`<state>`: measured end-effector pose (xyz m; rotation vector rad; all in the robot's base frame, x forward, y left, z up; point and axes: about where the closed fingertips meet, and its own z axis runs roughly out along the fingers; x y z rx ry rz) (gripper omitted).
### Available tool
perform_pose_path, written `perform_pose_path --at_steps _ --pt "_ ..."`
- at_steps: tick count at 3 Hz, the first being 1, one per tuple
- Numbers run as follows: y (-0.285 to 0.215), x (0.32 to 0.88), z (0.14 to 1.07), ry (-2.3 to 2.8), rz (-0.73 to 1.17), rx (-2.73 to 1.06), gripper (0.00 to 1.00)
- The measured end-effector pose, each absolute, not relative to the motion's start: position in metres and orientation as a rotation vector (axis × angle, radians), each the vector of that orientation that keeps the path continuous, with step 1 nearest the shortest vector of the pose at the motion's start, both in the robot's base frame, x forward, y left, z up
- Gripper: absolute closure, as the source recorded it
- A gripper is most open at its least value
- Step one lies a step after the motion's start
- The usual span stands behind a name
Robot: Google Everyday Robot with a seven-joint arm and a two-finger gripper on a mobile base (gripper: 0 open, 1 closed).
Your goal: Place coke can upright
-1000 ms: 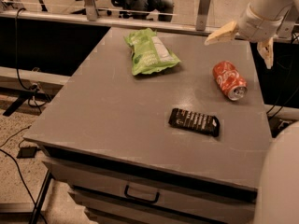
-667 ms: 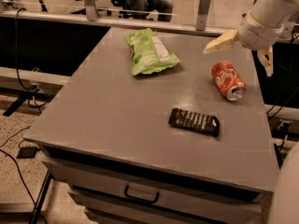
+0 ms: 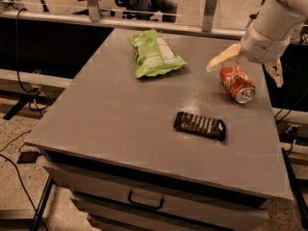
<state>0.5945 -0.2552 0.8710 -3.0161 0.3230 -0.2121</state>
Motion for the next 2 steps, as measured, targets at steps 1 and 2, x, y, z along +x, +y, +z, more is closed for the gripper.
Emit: perform_pose_path --at_steps 1,2 --pt "-0.245 0.583 0.860 0.219 -0.181 -3.053 0.00" --pt "-0.239 0.578 0.846 0.142 -0.139 -3.069 0.00"
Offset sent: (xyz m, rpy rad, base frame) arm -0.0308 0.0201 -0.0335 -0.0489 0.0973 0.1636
